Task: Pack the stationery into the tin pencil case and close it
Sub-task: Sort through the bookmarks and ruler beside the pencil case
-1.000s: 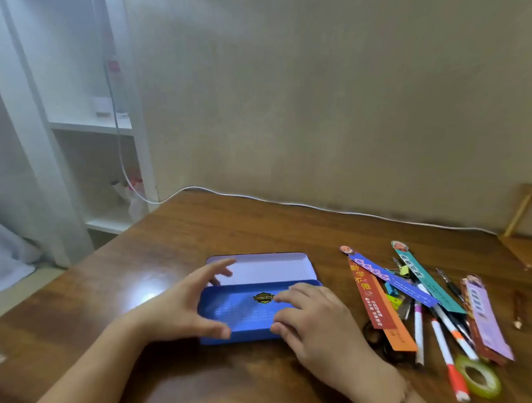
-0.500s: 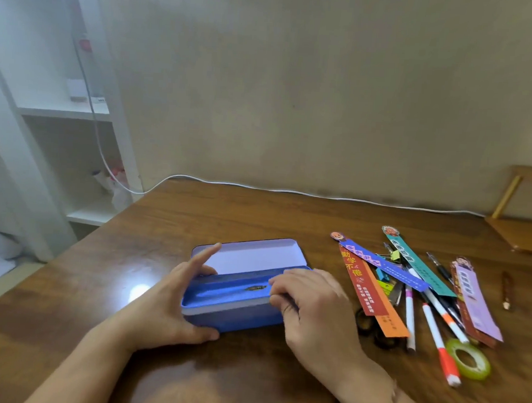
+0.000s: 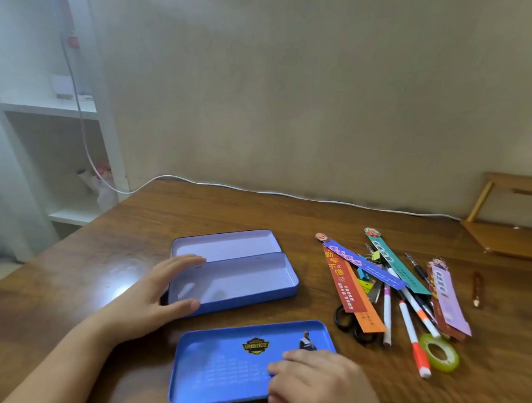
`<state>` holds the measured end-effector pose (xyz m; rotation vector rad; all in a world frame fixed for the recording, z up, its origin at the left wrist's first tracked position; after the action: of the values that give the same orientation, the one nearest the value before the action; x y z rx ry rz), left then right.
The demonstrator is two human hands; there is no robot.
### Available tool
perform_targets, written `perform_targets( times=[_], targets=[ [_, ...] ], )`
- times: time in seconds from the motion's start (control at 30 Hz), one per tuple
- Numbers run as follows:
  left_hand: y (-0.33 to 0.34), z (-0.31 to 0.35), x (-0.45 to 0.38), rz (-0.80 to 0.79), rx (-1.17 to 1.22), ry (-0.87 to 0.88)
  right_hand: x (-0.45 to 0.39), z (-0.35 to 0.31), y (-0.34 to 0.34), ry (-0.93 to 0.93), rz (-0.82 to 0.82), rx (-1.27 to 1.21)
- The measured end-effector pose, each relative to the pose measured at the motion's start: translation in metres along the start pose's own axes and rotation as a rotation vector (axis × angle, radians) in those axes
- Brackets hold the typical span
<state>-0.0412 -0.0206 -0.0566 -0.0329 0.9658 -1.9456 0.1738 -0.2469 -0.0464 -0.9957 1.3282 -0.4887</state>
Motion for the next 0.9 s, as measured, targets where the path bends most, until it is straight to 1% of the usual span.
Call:
perform_targets(
  times=[0.03,0.07,0.13,0.17,0.2,0.23,0.27,0.3,0.33,0.37,0.43,0.5,0.53,0.57,0.6,0.67,0.73,0.77,0.8,0.83,0.9],
  targets=[
    [0.000,0.002,0.001,0.007,-0.049,0.046,-0.002,0.002,0.001,-0.027,-0.001,0.032],
    [0.000,0.005,0.001,0.019,-0.100,0.118,-0.004,0.005,-0.001,-0.015,0.015,0.022],
    [0.002,0.013,0.002,0.063,-0.242,0.312,-0.007,0.020,-0.014,0.131,0.145,-0.052],
    [0.004,0.019,0.001,0.095,-0.321,0.406,-0.009,0.031,-0.022,0.220,0.230,-0.030],
    [0.007,0.026,-0.001,0.119,-0.395,0.473,-0.012,0.043,-0.031,0.305,0.269,0.052],
    [0.010,0.032,-0.003,0.134,-0.454,0.501,-0.015,0.055,-0.037,0.378,0.257,0.171],
    [0.013,0.039,-0.007,0.144,-0.488,0.494,-0.019,0.067,-0.040,0.449,0.173,0.281],
    [0.014,0.045,-0.011,0.151,-0.492,0.463,-0.021,0.078,-0.039,0.518,0.057,0.352],
    [0.016,0.051,-0.014,0.152,-0.472,0.424,-0.021,0.086,-0.034,0.580,-0.056,0.376],
    [0.018,0.059,-0.016,0.159,-0.438,0.395,-0.020,0.091,-0.028,0.627,-0.131,0.371],
    [0.028,0.081,-0.017,0.179,-0.329,0.343,-0.015,0.093,-0.015,0.658,-0.162,0.333],
    [0.046,0.107,-0.018,0.142,-0.221,0.268,-0.011,0.090,-0.012,0.603,-0.121,0.367],
    [0.058,0.119,-0.018,0.107,-0.183,0.233,-0.011,0.089,-0.014,0.540,-0.080,0.389],
    [0.069,0.130,-0.020,0.077,-0.151,0.190,-0.010,0.089,-0.017,0.463,0.002,0.410],
    [0.078,0.139,-0.024,0.050,-0.106,0.125,-0.009,0.090,-0.022,0.394,0.134,0.427],
    [0.095,0.153,-0.033,-0.058,0.071,-0.112,-0.008,0.086,-0.032,0.269,0.408,0.475],
    [0.109,0.161,-0.039,-0.249,0.334,-0.367,-0.009,0.078,-0.041,0.167,0.599,0.531],
    [0.114,0.163,-0.042,-0.311,0.449,-0.445,-0.009,0.073,-0.044,0.119,0.669,0.540],
    [0.119,0.163,-0.044,-0.333,0.547,-0.505,-0.009,0.068,-0.043,0.072,0.712,0.531],
    [0.122,0.163,-0.045,-0.319,0.636,-0.562,-0.010,0.061,-0.041,0.028,0.726,0.514],
    [0.126,0.159,-0.048,-0.256,0.806,-0.683,-0.013,0.052,-0.032,-0.055,0.700,0.442]
  ],
)
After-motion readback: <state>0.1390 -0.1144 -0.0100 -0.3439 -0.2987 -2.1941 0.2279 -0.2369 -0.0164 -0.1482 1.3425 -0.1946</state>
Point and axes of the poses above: each hand's wrist, its own x-axis away from the middle knuckle, its own y-axis out of the palm, z = x × y, the point moved 1 cm from there along -x, towards the middle knuckle, and after that the axes turned 13 degrees about z, right-handed, at the moved point
